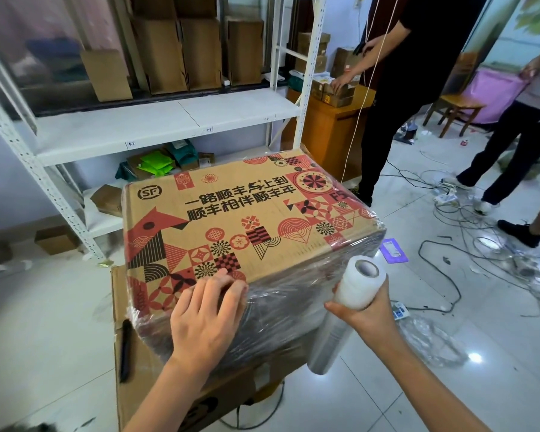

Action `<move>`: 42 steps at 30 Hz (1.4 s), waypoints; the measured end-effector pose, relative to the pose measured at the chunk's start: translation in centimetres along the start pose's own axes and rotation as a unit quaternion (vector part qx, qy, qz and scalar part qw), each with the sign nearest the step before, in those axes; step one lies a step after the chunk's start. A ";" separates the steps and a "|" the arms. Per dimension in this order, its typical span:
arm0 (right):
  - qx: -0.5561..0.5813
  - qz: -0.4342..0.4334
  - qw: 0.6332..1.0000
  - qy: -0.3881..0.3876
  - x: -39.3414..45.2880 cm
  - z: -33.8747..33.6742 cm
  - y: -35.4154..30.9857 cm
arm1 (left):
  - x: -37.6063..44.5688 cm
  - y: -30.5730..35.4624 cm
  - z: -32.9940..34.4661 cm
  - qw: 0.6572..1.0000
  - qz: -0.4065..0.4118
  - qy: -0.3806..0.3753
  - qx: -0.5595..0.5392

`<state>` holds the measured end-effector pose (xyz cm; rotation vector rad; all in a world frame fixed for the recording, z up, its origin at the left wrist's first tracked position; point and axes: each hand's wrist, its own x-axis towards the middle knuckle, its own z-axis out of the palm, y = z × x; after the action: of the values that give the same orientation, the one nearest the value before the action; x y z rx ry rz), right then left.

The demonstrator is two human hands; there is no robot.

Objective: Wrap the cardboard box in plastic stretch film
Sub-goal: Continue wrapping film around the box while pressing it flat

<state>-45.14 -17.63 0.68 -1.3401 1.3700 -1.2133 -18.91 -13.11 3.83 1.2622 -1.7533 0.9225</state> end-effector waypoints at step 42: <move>0.068 -0.042 0.946 0.315 1.7 3.8 -1.2 | 0.2 0.4 -1.1 0.996 -0.007 -0.055 -0.075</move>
<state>-41.35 -19.60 1.30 -0.9495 1.6270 -1.8626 -19.12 -12.11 4.50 1.2466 -1.8596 0.7101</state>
